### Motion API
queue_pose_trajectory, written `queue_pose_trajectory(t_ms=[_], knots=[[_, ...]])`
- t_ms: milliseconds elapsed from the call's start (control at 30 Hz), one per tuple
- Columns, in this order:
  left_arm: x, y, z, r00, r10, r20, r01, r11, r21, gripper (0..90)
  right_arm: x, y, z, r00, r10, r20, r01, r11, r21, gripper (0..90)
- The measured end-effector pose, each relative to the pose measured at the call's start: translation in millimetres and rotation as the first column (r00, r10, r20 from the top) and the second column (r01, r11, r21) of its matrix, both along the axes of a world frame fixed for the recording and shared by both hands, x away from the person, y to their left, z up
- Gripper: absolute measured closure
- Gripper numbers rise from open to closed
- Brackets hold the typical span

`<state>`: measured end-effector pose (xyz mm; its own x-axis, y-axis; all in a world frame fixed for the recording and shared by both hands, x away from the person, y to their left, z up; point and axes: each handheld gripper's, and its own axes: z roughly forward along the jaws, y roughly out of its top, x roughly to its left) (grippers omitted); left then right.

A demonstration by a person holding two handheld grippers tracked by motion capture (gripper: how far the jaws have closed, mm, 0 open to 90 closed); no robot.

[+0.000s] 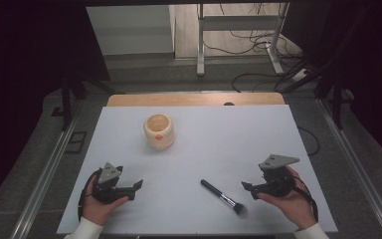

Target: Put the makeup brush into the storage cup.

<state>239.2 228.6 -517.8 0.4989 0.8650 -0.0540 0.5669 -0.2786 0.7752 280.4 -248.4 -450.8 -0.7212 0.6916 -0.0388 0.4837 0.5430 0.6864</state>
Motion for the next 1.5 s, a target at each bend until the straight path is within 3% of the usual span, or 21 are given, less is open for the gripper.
queue_pose_trajectory(t_ms=[900,1233,1500], knots=[[-0.3,-1.1,0.4,1.0,-0.006,0.002,0.006,1.0,0.007,11.0,-2.2,40.0,8.4,0.9979,0.06,-0.024,-0.061,0.998,-0.036,14.0],[0.0,-0.9,-0.1,1.0,-0.007,-0.002,0.007,1.0,0.006,11.0,-2.3,57.9,4.3,0.9947,0.083,-0.062,-0.087,0.994,-0.068,13.4],[0.4,-1.1,-0.6,0.9999,-0.01,-0.006,0.01,0.9999,0.007,11.1,-0.9,72.9,-6.7,0.987,0.11,-0.118,-0.125,0.983,-0.131,12.5]])
